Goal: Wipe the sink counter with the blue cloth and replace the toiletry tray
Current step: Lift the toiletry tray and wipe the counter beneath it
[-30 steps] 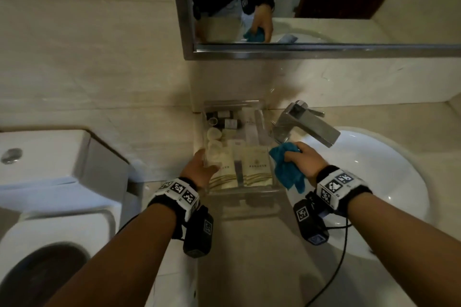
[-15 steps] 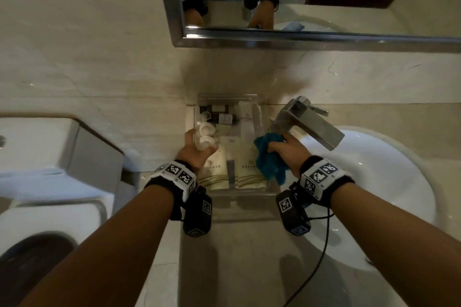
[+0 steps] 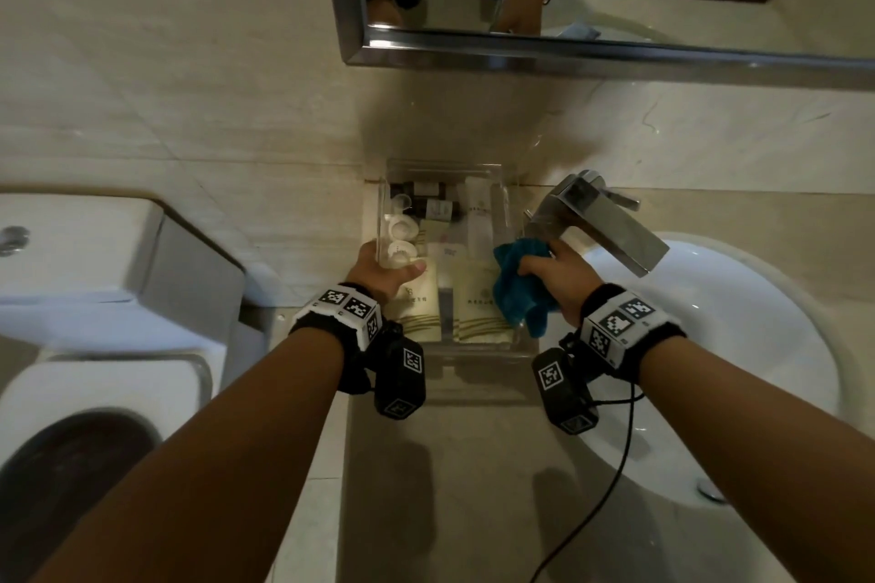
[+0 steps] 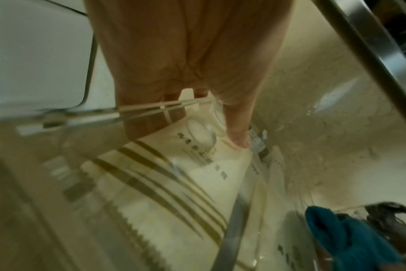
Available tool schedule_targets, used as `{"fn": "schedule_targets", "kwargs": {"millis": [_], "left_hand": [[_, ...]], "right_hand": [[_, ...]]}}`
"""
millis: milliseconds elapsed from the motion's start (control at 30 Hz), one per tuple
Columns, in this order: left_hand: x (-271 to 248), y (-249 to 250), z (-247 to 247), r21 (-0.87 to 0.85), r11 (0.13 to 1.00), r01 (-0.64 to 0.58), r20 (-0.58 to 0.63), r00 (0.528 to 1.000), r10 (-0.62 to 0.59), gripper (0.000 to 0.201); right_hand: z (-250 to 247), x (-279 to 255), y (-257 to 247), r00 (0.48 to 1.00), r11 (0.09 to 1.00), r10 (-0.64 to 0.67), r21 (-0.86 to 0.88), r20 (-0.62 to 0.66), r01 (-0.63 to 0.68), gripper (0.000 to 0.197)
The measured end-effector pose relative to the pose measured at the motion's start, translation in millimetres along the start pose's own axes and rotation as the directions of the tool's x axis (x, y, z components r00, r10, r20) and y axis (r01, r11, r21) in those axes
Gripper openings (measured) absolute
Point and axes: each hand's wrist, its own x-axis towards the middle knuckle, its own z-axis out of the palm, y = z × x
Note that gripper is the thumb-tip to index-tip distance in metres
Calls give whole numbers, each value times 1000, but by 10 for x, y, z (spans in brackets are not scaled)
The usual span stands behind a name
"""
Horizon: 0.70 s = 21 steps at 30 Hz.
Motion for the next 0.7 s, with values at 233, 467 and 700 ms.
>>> {"fn": "schedule_targets", "kwargs": {"millis": [233,467,700], "left_hand": [[-23,-16,30,-9,999,-33,-21,999,33,76],[-26,-67,31,-80,996,-44,8,999,45,81],[-106,-158,53,-131,984,-123,-15,992,122,83]], "right_hand": [[-16,42,25,998,997,64,-42,0,-64,37],[-61,96,6,997,991,80,-103,2,-80,28],[-64,94,51,995,988,100,-120,-19,-101,25]]}}
